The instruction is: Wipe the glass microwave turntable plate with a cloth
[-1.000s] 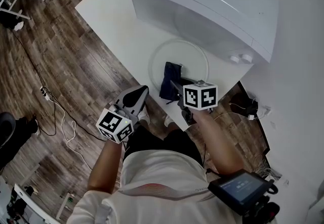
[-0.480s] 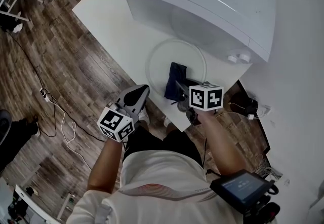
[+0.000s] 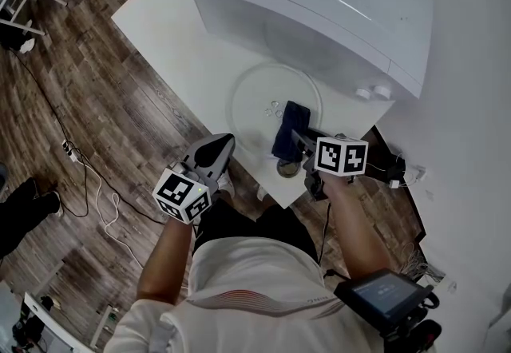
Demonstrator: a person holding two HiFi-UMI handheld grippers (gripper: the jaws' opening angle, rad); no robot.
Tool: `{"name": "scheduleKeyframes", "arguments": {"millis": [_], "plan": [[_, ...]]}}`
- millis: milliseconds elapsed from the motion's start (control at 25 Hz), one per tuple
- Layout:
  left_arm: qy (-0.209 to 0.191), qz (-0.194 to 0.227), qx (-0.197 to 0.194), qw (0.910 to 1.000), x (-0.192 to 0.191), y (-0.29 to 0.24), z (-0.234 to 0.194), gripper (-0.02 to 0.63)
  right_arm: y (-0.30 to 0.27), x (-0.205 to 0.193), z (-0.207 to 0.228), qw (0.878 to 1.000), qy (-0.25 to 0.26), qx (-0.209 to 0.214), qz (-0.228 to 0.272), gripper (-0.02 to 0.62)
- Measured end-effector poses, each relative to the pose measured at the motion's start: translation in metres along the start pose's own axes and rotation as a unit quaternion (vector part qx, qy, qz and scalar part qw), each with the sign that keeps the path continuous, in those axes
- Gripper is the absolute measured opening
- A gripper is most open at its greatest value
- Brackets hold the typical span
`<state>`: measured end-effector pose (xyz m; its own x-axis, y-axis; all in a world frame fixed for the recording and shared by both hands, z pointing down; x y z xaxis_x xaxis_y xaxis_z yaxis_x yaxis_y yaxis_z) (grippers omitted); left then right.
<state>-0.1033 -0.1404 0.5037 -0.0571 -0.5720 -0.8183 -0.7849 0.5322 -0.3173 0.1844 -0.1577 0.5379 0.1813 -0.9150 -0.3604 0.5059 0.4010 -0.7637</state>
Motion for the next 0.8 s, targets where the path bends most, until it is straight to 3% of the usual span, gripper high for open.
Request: {"name": "scheduleKeyframes", "arguments": {"millis": [800], "plan": [[-0.004,-0.004,-0.01,0.9999,0.0,-0.003,0.01,0.009,0.034,-0.009,0.036,0.996,-0.077,-0.019,0.037,0.066]]}}
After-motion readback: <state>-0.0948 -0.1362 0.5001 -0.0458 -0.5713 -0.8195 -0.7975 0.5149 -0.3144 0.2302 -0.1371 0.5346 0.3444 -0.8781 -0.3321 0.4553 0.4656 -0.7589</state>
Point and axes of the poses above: the fingertips, and each gripper's own axes: y backward along the fingers, z to its right, x out of its top, the point moved 10 cm from there along y, backward along the fingers, and after that the axes turned 1 degree about -y, right-handed, at the moved point
